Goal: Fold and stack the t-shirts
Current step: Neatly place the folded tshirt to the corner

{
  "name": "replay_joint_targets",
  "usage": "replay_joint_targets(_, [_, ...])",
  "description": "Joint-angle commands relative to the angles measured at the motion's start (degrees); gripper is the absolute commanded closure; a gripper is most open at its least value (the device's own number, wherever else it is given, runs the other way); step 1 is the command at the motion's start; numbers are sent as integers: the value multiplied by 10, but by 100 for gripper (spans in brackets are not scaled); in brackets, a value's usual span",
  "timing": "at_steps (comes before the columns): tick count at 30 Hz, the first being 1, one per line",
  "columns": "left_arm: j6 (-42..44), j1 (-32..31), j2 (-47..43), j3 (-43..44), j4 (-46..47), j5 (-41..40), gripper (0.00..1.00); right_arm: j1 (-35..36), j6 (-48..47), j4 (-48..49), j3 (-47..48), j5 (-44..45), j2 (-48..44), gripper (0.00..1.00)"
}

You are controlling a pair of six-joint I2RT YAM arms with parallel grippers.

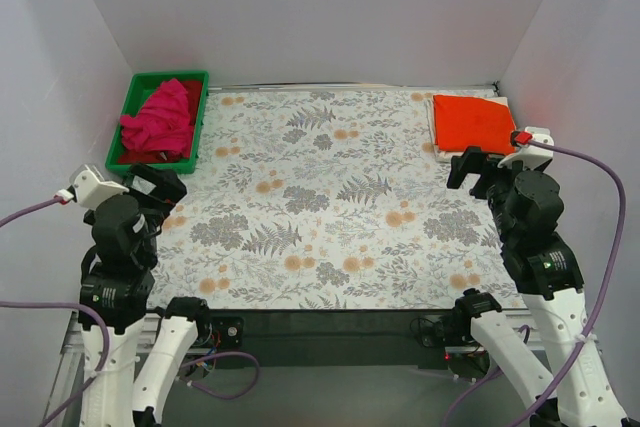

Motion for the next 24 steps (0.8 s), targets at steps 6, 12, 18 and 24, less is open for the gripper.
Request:
replay_joint_targets(6, [-30, -4, 55, -23, 19, -1, 2, 4, -7, 57, -32, 10, -25, 2])
replay_joint_targets(12, [-28, -5, 76, -25, 33, 13, 2, 4, -6, 62, -44, 5, -33, 2])
replay_joint_targets(18, [-30, -5, 80, -35, 45, 34, 2, 4, -5, 66, -55, 2, -42, 2])
replay_joint_targets(24, [-27, -6, 78, -46, 50, 44, 2, 4, 2, 78, -68, -13, -37, 2])
